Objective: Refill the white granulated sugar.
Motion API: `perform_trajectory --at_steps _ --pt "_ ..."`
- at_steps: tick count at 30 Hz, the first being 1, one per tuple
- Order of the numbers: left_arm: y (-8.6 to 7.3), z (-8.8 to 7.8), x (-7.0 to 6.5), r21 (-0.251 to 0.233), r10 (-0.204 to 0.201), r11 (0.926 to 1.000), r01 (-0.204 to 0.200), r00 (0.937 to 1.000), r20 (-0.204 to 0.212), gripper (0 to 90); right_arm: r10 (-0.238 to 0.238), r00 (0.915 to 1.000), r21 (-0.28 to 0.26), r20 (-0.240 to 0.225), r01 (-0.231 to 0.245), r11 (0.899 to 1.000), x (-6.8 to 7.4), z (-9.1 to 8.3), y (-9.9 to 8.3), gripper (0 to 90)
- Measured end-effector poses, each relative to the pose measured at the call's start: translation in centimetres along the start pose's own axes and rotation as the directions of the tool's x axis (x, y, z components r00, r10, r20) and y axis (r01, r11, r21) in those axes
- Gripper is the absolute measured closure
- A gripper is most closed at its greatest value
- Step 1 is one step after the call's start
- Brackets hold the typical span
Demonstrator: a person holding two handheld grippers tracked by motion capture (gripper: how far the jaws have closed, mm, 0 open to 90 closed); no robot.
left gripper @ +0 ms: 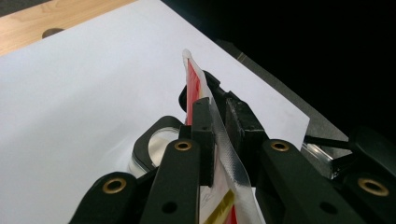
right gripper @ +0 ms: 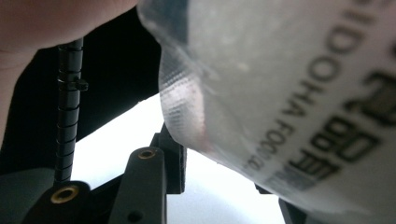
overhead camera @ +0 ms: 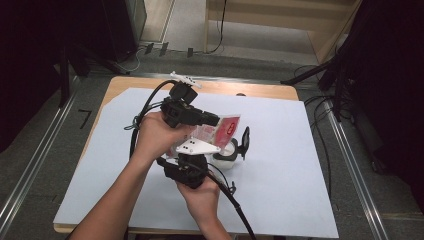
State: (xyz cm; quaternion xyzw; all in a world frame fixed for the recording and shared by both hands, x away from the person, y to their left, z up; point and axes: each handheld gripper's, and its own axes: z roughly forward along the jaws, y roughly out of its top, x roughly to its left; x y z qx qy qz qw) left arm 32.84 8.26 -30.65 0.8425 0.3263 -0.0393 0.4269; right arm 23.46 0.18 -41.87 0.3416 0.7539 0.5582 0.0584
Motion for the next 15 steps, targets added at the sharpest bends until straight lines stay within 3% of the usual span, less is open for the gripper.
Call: perform_trajectory --at_steps 15 --pt "-0.09 0.62 -0.09 -0.002 0.006 1.0 -0.006 1.0 0.003 83.1 0.005 0.9999 0.003 0.016 -0.005 1.0 -0.27 0.02 -0.47 64.1"
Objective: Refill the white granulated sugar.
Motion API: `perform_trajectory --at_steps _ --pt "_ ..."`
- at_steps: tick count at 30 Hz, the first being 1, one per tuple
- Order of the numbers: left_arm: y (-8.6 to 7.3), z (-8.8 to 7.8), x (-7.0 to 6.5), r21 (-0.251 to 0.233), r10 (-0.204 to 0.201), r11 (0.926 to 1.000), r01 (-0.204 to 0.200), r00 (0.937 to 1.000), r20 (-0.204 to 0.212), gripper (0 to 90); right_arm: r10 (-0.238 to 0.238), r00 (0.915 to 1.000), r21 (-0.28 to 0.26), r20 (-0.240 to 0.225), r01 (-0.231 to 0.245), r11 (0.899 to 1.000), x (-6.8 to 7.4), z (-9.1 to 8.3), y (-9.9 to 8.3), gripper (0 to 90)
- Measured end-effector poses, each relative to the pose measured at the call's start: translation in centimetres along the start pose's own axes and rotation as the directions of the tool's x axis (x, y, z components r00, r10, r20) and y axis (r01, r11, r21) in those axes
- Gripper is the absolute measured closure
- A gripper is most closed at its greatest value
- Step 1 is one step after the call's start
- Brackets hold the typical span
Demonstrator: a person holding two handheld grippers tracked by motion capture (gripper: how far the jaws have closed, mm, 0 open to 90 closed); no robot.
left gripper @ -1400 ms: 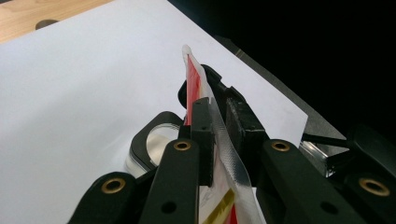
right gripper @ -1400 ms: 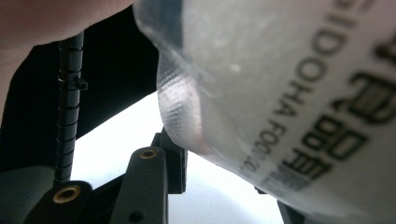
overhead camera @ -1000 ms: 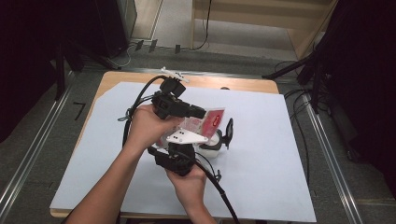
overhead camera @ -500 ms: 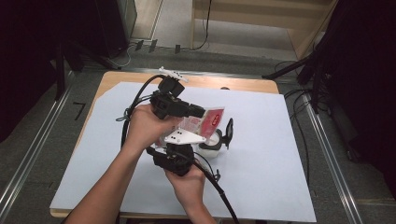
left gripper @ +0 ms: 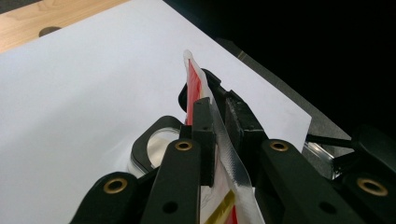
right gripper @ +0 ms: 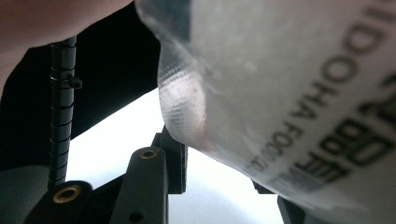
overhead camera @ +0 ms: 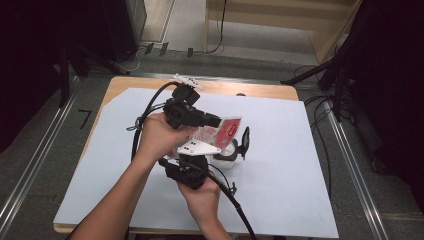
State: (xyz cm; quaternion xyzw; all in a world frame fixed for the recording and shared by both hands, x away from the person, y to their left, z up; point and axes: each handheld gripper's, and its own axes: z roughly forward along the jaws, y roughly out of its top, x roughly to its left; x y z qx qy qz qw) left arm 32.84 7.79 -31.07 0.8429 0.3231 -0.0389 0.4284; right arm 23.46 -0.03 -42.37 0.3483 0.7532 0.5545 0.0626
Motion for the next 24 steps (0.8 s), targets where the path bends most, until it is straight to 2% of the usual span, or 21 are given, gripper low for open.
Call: perform_trajectory --at_steps 7,15,24 --pt "0.05 0.13 -0.15 0.006 0.005 1.0 -0.005 1.0 -0.005 83.0 0.014 0.9999 -0.005 -0.002 -0.014 1.0 -0.09 0.01 -0.1 64.4" --pt "0.29 0.08 0.44 0.008 -0.01 0.9999 0.01 0.9997 0.021 83.1 0.001 0.9995 -0.021 0.033 -0.001 1.0 0.15 0.05 0.0 64.3" --pt "0.6 0.21 0.75 0.019 -0.021 0.9996 0.021 0.9994 0.028 83.1 0.002 0.9991 -0.024 0.042 -0.001 1.0 0.09 0.1 0.2 64.3"
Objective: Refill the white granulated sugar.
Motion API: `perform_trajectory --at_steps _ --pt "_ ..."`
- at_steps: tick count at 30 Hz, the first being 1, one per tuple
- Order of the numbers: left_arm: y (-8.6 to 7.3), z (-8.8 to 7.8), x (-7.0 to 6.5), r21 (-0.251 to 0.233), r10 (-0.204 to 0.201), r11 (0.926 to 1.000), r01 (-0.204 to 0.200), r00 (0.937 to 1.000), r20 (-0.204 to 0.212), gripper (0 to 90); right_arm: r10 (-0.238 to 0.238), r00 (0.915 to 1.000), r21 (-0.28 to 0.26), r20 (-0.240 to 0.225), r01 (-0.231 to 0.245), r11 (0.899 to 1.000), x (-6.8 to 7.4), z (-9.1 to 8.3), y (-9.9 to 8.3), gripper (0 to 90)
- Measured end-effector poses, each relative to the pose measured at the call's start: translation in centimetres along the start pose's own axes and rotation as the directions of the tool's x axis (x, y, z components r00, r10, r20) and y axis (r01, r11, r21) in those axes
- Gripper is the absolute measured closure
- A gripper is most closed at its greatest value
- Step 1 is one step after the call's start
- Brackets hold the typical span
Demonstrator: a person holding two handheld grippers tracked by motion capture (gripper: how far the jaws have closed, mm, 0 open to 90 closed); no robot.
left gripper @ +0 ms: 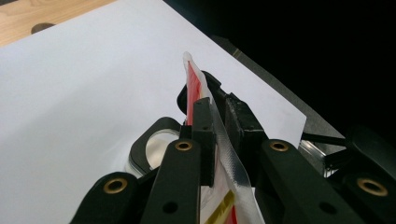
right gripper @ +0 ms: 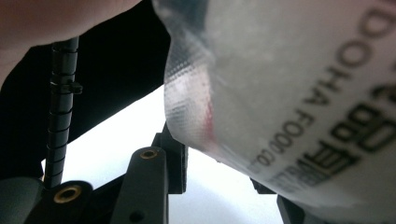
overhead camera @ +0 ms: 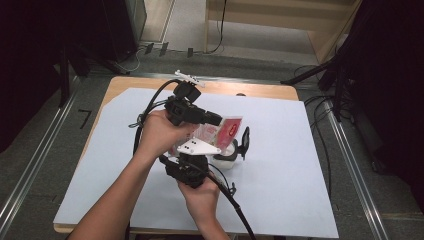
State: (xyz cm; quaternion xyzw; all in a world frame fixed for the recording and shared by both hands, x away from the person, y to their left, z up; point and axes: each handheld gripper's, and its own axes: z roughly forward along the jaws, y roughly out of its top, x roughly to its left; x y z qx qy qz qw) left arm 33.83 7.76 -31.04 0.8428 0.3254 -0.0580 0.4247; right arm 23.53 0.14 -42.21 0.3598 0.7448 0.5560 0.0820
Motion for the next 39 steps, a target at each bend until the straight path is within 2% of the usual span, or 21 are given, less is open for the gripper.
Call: perform_trajectory --at_steps 14,19,26,39 --pt "-0.5 -0.7 0.1 0.003 -0.002 1.0 0.002 1.0 0.0 83.1 -0.023 0.9997 0.008 0.003 0.023 1.0 0.4 0.3 -0.2 64.0" --pt "-0.8 -0.9 0.3 0.003 -0.003 1.0 0.003 1.0 0.009 83.7 -0.051 0.9987 0.018 0.006 0.051 0.999 0.6 0.4 -0.5 64.1" --pt "-1.1 -1.3 0.3 0.027 0.0 0.9996 0.0 1.0 0.005 84.4 -0.065 0.9979 0.027 -0.005 0.065 0.998 0.7 0.5 -0.9 63.8" --pt "-1.7 -1.8 0.7 0.061 -0.019 0.998 0.019 0.9998 0.007 84.3 -0.098 0.9948 0.042 -0.028 0.099 0.994 0.8 0.8 -1.7 60.8"
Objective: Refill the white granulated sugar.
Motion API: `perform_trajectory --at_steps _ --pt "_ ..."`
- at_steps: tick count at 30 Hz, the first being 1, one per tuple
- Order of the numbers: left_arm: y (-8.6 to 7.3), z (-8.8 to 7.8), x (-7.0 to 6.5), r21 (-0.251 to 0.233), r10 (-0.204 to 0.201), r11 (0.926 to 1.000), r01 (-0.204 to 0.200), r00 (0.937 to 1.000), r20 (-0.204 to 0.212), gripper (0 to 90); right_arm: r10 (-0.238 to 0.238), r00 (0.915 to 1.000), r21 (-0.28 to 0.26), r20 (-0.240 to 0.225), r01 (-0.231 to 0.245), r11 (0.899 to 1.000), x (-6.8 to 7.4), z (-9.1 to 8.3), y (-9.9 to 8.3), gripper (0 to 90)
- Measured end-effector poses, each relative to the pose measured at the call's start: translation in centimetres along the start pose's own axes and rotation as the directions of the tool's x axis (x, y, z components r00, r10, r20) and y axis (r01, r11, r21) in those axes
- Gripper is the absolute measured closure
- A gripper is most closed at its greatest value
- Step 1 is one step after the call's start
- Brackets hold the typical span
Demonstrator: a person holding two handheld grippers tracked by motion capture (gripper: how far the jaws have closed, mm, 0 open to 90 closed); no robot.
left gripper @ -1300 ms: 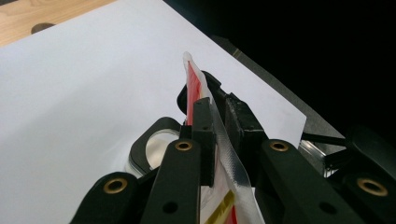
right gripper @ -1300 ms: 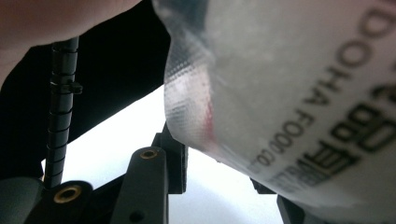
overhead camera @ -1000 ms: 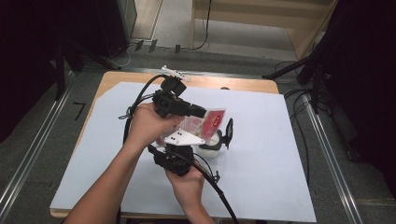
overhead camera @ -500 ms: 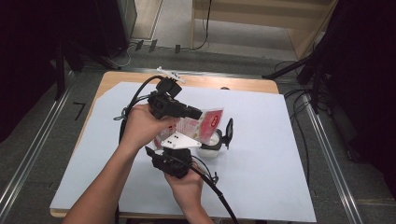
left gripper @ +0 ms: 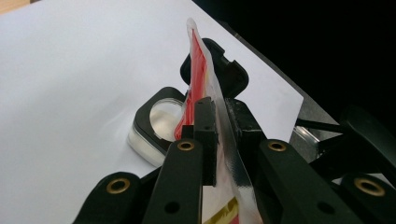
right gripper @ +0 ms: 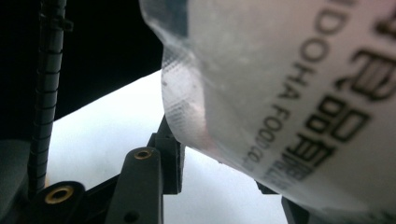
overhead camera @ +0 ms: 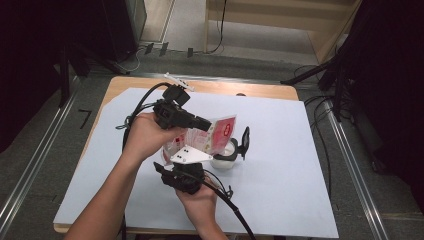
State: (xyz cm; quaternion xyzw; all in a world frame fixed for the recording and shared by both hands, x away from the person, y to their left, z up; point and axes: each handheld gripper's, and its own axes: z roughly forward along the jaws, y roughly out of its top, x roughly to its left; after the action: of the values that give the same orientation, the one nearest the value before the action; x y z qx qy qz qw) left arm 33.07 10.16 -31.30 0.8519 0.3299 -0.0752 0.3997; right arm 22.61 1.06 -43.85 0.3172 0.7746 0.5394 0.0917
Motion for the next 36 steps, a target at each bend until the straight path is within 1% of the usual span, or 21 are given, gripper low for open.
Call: perform_trajectory --at_steps 1,4,6,11,12,13,16,17,20,26,27,29,36 --pt "-0.1 0.0 0.1 0.005 -0.005 1.0 0.005 1.0 0.003 84.3 -0.004 1.0 0.001 -0.001 0.004 1.0 0.0 0.0 -0.1 60.8" --pt "-0.3 -0.2 0.3 0.014 -0.007 0.9999 0.007 0.9999 0.011 84.1 0.003 0.9998 0.008 -0.017 -0.003 1.0 -0.1 0.2 -0.2 60.8" --pt "-0.4 -0.3 0.4 0.03 -0.008 0.9995 0.007 0.9999 0.007 84.2 0.002 0.9999 0.018 -0.015 -0.002 1.0 0.0 0.3 -0.3 60.5" --pt "-0.5 -0.3 0.6 0.048 -0.013 0.9988 0.013 0.9999 0.008 84.2 0.009 0.9994 0.027 -0.032 -0.008 1.0 0.0 0.5 -0.6 59.7" --pt "-0.6 -0.3 0.7 0.05 -0.014 0.9987 0.014 0.9999 0.002 84.2 0.01 0.9993 0.027 -0.035 -0.009 1.0 0.0 0.5 -0.7 59.5" --pt "-0.6 -0.3 0.7 0.061 -0.013 0.998 0.013 0.9999 0.0 84.1 0.006 0.9993 0.027 -0.038 -0.005 1.0 0.0 0.6 -0.8 59.5" --pt "-0.7 -0.2 0.8 0.074 -0.017 0.9971 0.017 0.9999 -0.002 83.9 0.012 0.9988 0.037 -0.048 -0.01 0.999 -0.1 0.7 -1.0 59.7" --pt "-0.7 -0.2 0.8 0.081 -0.012 0.9967 0.012 0.9999 -0.003 83.9 0.011 0.9988 0.039 -0.049 -0.009 0.999 -0.1 0.8 -1.1 59.6" --pt "-0.7 -0.1 0.9 0.077 -0.015 0.9969 0.015 0.9999 0.0 83.9 0.006 0.9987 0.042 -0.05 -0.004 0.999 -0.1 0.8 -1.2 59.6" --pt "-0.9 0.1 1.1 0.099 -0.016 0.9949 0.016 0.9999 0.001 83.8 0.002 0.998 0.048 -0.064 0.001 0.999 -0.1 0.9 -1.6 59.0" --pt "-0.9 0.2 1.1 0.101 -0.019 0.9947 0.019 0.9998 0.005 83.7 0.005 0.9973 0.047 -0.073 -0.002 0.999 -0.1 0.9 -1.7 59.1" --pt "-0.9 0.3 1.1 0.116 -0.014 0.9931 0.013 0.9999 0.005 83.7 0.019 0.9958 0.048 -0.09 -0.014 0.999 -0.2 0.9 -1.9 59.7" --pt "-0.9 0.5 1.2 0.125 -0.011 0.9921 0.01 0.9999 0.007 83.2 0.012 0.9958 0.057 -0.09 -0.007 0.998 -0.2 1.0 -2.1 59.5"
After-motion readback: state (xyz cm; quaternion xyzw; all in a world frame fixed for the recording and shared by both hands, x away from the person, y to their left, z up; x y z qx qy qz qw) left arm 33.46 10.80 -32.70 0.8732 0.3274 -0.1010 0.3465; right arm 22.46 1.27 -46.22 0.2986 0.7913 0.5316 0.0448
